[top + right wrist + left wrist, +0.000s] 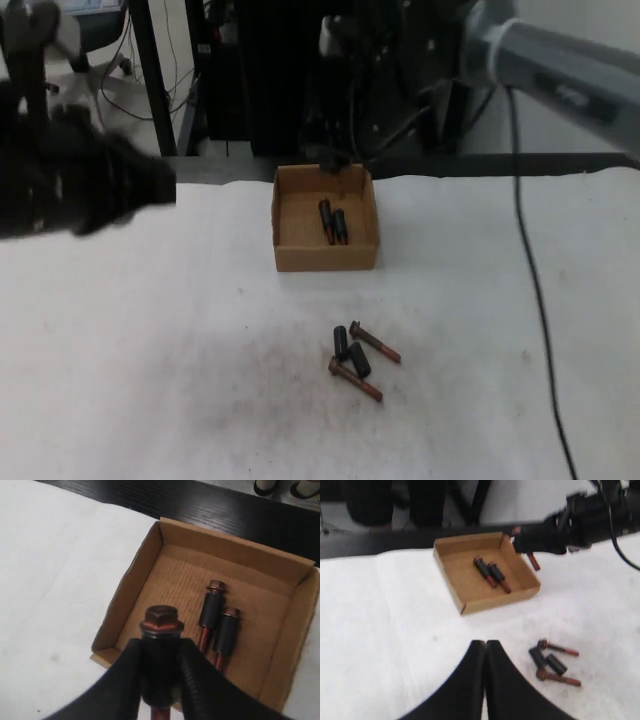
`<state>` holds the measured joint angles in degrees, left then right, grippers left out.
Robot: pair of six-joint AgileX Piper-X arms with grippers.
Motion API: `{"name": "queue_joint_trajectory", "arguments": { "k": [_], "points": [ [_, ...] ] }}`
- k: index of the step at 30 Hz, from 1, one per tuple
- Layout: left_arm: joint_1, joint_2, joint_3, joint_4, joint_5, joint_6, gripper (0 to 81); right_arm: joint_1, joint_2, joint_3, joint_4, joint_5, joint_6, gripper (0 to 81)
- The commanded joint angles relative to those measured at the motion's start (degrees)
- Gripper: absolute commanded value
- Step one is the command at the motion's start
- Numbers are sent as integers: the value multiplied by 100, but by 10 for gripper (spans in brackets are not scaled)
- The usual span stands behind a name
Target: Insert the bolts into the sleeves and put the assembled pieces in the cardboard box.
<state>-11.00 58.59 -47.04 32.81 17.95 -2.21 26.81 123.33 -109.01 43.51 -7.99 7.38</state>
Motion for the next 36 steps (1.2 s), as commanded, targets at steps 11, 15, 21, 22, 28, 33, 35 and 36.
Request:
{"name": "queue_joint_trajectory", "arguments": {
  "k": [11,15,21,22,28,33,35,36],
  "points": [
    [9,-85,-22,230,-77,102,3,-14,1227,-1327,130,-355,-220,73],
    [9,-85,-22,230,-77,102,3,-14,1230,-1351,-220,-460,-97,331],
    [9,-85,-22,230,-77,102,3,-14,1123,-1610,488,-396,59,172],
    [9,-85,-22,230,-77,102,3,-14,1064,-1643,748,-396,40,90],
    [9,-85,-22,205,-77,102,3,-14,676,-1646,2542,-396,-467,3],
    [9,-85,-22,194,-13,102,3,84,592,-1629,3781,-130,-1169,3],
    [9,-104,-22,195,37,102,3,122,592,-1480,3810,-99,-1191,3],
    [9,-112,-22,195,56,102,3,144,592,-1395,3810,-51,-1276,3]
  ]
}}
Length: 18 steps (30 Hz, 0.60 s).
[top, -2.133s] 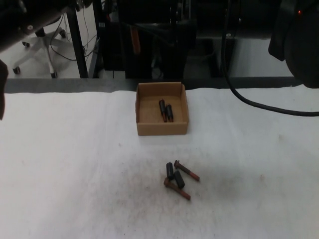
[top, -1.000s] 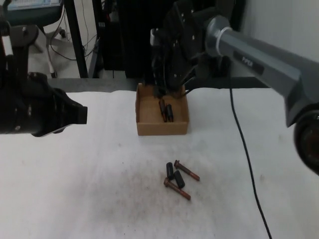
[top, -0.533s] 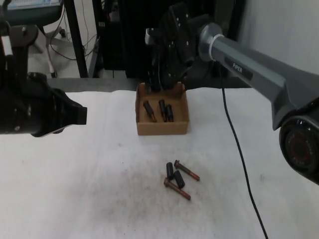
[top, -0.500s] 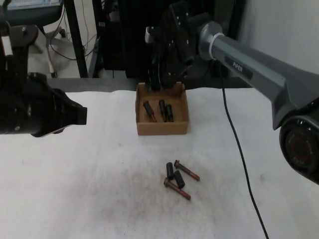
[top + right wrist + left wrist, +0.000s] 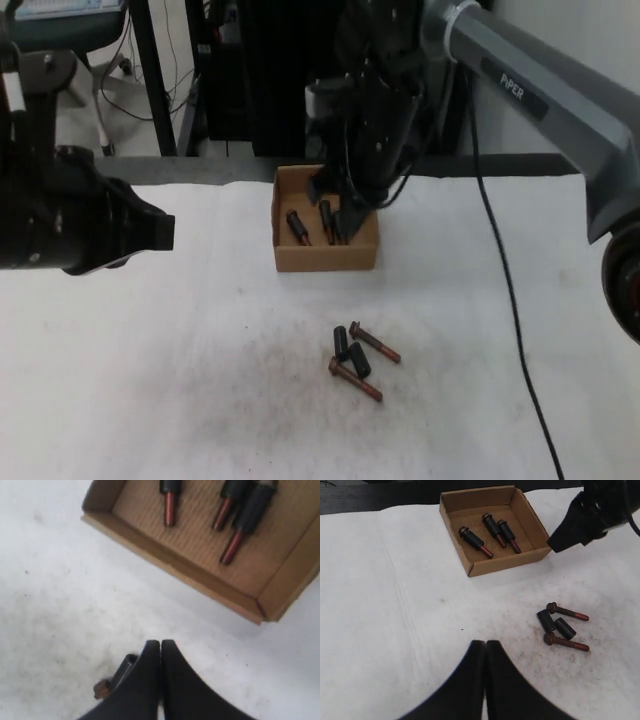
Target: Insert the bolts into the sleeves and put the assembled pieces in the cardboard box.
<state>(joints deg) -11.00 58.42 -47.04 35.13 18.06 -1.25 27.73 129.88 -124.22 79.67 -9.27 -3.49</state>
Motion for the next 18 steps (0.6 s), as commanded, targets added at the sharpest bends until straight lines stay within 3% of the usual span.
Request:
{"name": "queue_joint_trajectory", "arguments": {
  "k": [1,11,18],
  "points": [
    [9,-131,-22,-38,61,6,3,79,-64,210,168,97,-273,3],
    [-4,-705,-22,-22,64,125,3,188,-64,1351,-138,338,-604,20],
    [-4,-978,-22,15,64,125,3,172,-64,1600,-293,338,-728,333]
  ]
}}
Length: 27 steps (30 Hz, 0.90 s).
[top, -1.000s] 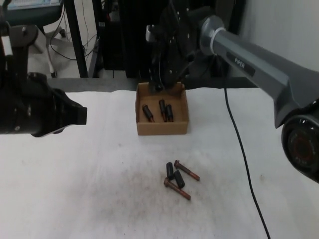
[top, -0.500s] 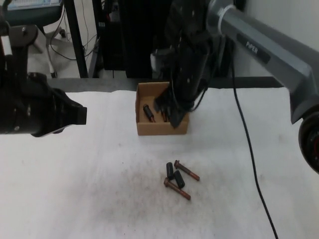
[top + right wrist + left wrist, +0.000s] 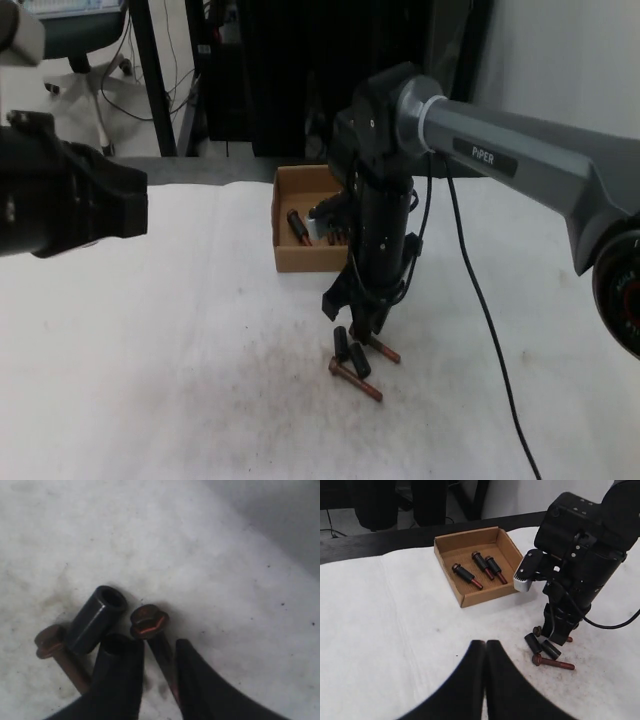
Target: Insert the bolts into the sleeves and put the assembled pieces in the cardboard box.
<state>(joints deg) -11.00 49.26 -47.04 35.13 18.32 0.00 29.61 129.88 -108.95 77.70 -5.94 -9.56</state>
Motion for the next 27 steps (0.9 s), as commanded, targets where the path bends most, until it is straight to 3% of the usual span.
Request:
{"name": "queue_joint_trajectory", "arguments": {
  "k": [1,6,18,27],
  "points": [
    [-4,-61,-22,19,38,0,3,-16,-64,73,-96,5,-119,333],
    [-4,-61,-22,17,38,217,3,-16,-64,73,-127,5,-271,269],
    [-4,-61,-22,17,38,263,3,-16,-35,181,-333,5,-655,267],
    [-4,-61,-22,17,38,353,3,-16,-10,839,-642,5,-706,250]
  ]
}}
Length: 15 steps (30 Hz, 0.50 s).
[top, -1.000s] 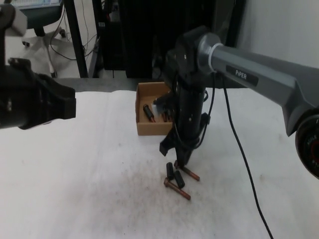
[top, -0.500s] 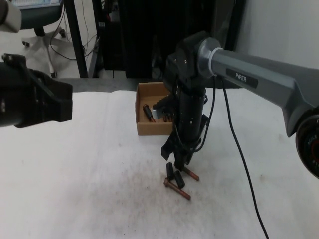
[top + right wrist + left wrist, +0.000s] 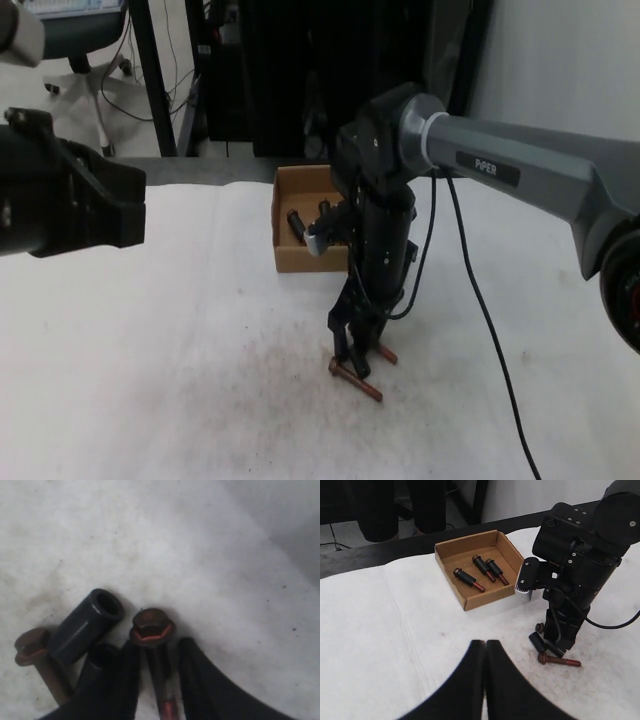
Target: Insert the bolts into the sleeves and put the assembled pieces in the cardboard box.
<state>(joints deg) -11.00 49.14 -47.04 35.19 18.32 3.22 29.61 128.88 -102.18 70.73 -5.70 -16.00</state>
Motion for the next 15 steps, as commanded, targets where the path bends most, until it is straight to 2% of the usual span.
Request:
{"name": "queue_joint_trajectory", "arguments": {
  "k": [1,5,11,15],
  "points": [
    [-4,-48,-22,11,38,31,3,-16,91,227,-10,40,-61,218],
    [-4,-48,-22,11,38,31,3,-3,91,303,-278,231,-61,8],
    [-4,-48,-22,11,38,31,3,-3,-172,289,-585,210,241,8],
    [-4,-48,-22,11,225,29,3,-86,-830,289,-797,194,733,8]
  ]
}}
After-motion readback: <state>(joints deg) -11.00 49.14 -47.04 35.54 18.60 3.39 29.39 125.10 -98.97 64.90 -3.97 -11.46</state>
